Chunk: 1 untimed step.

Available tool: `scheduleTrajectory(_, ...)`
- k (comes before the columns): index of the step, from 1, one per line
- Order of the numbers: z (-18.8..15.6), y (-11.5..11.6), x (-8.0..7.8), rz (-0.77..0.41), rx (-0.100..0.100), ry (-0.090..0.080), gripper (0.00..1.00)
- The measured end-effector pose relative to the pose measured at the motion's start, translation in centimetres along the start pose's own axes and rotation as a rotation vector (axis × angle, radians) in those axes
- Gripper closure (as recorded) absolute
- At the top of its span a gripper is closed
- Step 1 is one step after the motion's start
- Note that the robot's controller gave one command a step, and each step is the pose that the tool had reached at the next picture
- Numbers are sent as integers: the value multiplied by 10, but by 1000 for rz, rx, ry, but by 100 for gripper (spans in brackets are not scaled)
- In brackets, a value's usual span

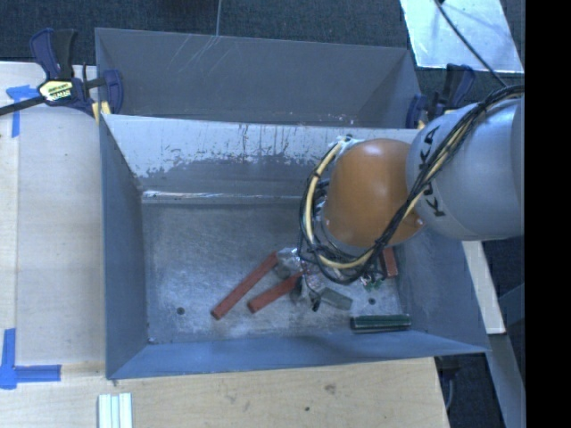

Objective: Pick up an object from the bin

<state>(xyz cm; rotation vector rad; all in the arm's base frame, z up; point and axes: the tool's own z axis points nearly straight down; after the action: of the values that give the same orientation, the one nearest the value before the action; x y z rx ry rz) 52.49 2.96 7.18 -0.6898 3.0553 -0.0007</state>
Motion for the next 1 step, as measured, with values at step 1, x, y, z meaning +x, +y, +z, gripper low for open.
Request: scheduleTrajectory(1, -107, 57, -31, 21, -1, -3, 100)
